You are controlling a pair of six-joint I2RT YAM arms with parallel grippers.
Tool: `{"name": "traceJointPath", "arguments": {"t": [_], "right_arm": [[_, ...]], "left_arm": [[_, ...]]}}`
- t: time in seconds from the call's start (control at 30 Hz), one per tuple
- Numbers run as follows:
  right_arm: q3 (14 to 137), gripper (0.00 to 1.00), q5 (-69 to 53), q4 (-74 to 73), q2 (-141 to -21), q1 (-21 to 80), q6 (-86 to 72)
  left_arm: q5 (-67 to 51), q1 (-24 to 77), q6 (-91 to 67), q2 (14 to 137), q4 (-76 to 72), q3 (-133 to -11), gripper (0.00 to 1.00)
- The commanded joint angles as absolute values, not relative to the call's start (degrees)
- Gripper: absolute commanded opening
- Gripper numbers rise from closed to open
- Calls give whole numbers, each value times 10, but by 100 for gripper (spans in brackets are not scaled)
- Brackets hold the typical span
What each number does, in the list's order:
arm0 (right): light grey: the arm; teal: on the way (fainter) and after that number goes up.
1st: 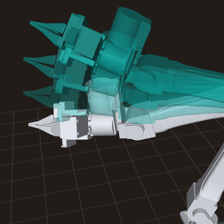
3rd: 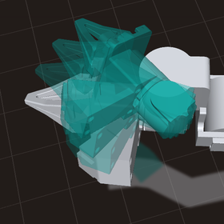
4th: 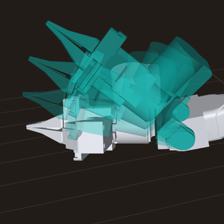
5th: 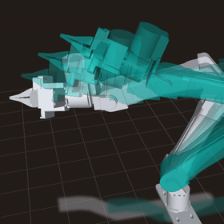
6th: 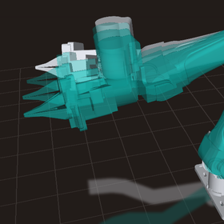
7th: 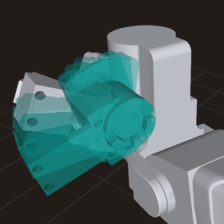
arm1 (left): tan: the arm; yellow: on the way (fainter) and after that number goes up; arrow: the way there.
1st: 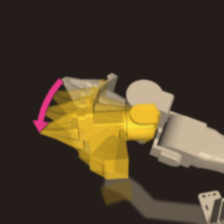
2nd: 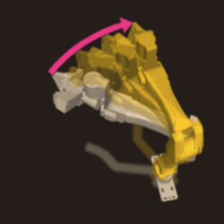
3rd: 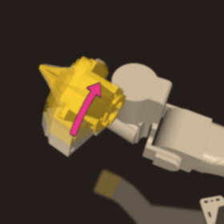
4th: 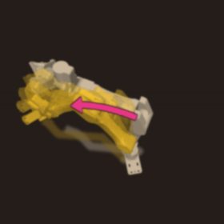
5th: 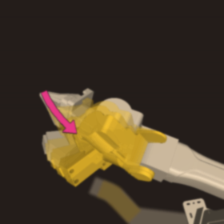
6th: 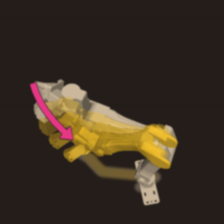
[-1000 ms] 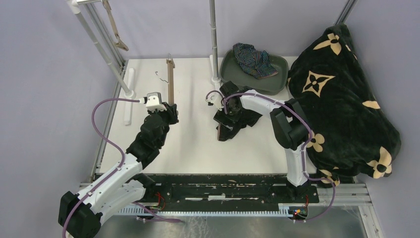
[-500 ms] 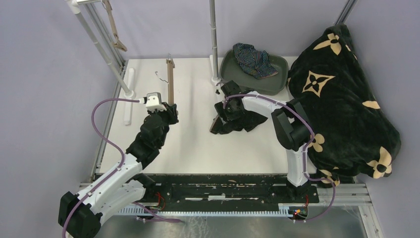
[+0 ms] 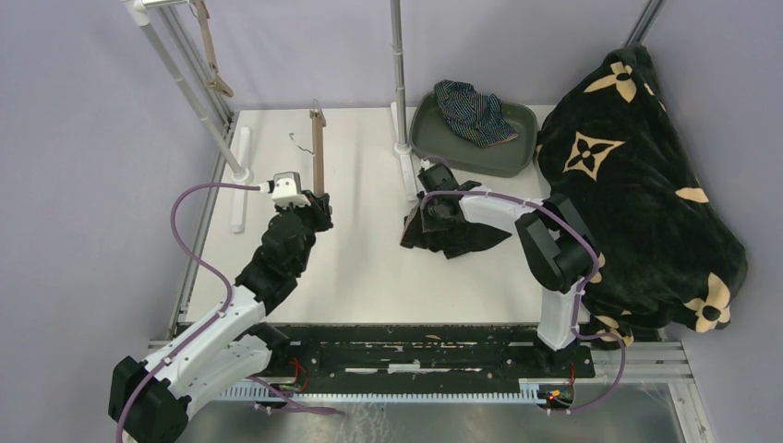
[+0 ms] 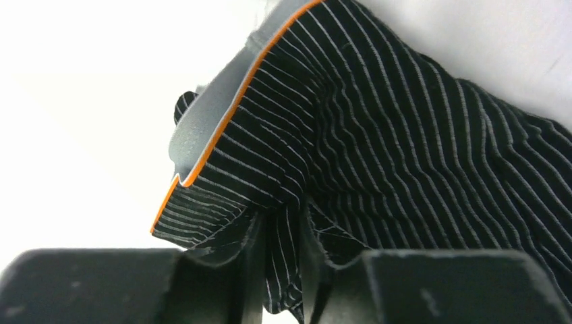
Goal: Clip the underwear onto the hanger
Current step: Clamp the underwear onto the hanger.
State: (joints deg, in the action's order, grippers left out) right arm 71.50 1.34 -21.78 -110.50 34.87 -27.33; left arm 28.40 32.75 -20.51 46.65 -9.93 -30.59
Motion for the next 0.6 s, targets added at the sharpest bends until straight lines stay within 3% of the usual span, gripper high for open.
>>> {"name": "traceJointPath", "arguments": {"t": [0.0, 0.1, 0.4, 0.57], "right_arm": [[680, 20, 1, -250, -1124, 378, -307], [677, 1, 10, -248, -1113, 382, -302], [522, 0, -45, -57, -926, 390, -266], [524, 0, -94, -15, -896, 388, -288]], "left_arm": [[295, 327, -187, 469, -140, -326, 3], [295, 327, -186, 468, -141, -326, 3], [247, 327, -191, 471, -169, -320, 3], [179, 327, -195, 476, -212, -311, 3]]}}
